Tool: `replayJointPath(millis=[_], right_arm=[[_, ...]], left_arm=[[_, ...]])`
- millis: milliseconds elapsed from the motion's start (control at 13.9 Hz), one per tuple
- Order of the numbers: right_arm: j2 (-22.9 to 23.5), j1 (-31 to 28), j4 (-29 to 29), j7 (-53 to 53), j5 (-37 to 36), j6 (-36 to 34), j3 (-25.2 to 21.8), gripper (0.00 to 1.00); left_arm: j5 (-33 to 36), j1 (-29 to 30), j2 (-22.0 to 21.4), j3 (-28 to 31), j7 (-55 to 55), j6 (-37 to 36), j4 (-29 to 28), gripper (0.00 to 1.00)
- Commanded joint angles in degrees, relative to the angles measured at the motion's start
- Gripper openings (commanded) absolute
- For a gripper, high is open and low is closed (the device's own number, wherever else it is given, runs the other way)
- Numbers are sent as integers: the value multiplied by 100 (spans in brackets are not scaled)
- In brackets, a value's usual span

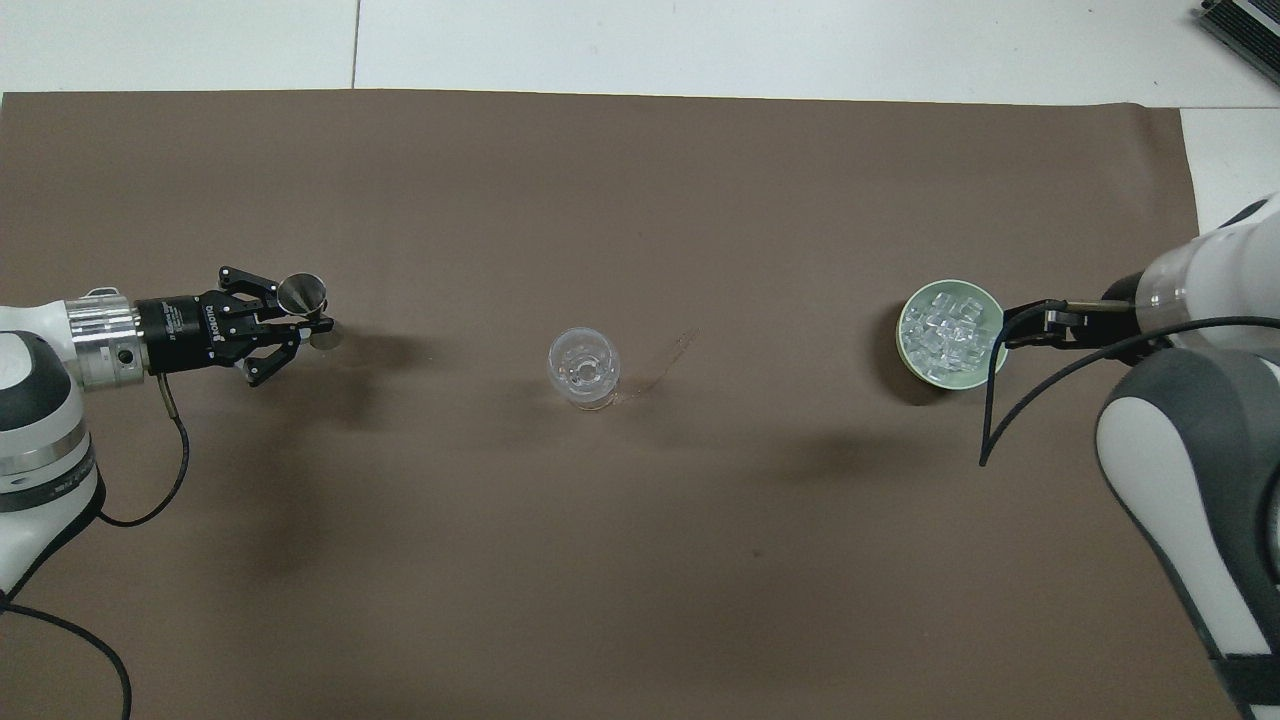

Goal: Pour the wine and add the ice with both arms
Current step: 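Set down the shot cup while the right gripper reaches the ice tin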

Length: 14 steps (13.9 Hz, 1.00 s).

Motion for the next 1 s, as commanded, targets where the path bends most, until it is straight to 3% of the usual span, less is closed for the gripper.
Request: replayJointPath(millis=[0, 645, 932], right_arm=[[216, -69, -348, -200, 24, 682, 36, 100], [884, -104, -973, -218, -116, 2257, 27, 100], [1051, -104, -965, -148, -116, 2399, 27, 88]], left_arm=[[-152, 297, 67, -69, 347, -36, -79, 0], [-337, 658, 181, -60, 902, -177, -263, 0], [-337, 667, 181, -60, 1042, -177, -377, 0]])
